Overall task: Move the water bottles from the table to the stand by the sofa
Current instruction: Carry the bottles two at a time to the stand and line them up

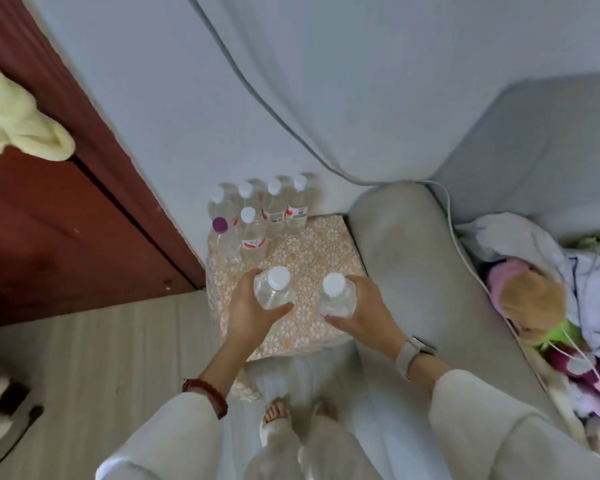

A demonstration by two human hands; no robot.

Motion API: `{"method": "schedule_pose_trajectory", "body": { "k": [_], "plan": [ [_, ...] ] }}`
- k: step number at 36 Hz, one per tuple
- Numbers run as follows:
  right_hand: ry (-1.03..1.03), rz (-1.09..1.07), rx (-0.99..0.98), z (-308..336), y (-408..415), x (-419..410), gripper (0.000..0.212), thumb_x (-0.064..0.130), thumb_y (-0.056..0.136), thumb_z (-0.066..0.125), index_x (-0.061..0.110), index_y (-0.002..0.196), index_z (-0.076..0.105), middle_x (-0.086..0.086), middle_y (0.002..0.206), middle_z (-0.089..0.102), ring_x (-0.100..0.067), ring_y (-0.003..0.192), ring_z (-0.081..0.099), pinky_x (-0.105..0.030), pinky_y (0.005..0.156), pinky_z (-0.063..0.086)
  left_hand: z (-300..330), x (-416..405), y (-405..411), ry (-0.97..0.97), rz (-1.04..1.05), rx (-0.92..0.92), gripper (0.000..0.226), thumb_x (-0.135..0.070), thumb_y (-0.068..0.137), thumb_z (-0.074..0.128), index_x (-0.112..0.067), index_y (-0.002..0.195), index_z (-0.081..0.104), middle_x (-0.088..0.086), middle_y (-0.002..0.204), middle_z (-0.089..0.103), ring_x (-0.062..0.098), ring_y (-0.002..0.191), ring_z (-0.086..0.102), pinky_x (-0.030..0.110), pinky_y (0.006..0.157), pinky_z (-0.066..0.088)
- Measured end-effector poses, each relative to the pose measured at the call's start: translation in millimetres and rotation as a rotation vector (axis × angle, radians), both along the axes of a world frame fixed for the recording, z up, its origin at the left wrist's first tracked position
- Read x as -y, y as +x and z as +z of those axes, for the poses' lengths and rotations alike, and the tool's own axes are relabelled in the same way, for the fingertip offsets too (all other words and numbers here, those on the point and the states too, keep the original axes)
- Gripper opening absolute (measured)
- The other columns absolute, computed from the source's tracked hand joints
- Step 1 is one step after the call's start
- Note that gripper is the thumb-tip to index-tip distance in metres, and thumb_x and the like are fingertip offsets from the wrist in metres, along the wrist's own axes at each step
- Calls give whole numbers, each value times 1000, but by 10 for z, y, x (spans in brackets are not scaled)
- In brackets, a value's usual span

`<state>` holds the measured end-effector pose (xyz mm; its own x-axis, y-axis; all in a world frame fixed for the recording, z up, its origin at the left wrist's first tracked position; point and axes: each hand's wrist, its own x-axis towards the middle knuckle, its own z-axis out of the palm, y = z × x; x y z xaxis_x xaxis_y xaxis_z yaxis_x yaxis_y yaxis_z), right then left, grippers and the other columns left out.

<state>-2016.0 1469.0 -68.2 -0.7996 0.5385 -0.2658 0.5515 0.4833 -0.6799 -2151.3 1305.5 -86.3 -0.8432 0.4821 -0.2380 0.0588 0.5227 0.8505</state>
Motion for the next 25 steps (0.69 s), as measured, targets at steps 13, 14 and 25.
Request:
{"method": "schedule_pose_trajectory", "body": {
  "k": [13, 14, 25],
  "plan": [
    [-128, 173, -77, -987, -1323, -1090, 53, 13, 73, 75, 12, 118, 47, -6, 120, 51, -18, 110, 48, -27, 91, 43, -1039, -1116, -705, -145, 55, -53, 84, -22, 58, 86, -13, 129, 43, 7, 127, 56, 27, 112, 52, 32, 84, 41],
    [-140, 192, -83, -1015, -1377, -1129, 52, 11, 74, 73, 11, 119, 47, -7, 121, 50, -18, 111, 48, -28, 93, 43, -1051, -1155, -732, -149, 52, -70, 84, -20, 58, 86, -13, 130, 43, 8, 126, 57, 27, 110, 54, 31, 81, 42],
    [-183, 352, -14, -964, -1578, -1402, 73, 23, 79, 70, 13, 139, 29, -7, 141, 38, -19, 131, 33, -26, 108, 22, -806, -1307, -915, -246, -37, -143, 74, -15, 69, 79, -14, 134, 42, 7, 136, 47, 28, 116, 52, 40, 87, 50]
  ]
}}
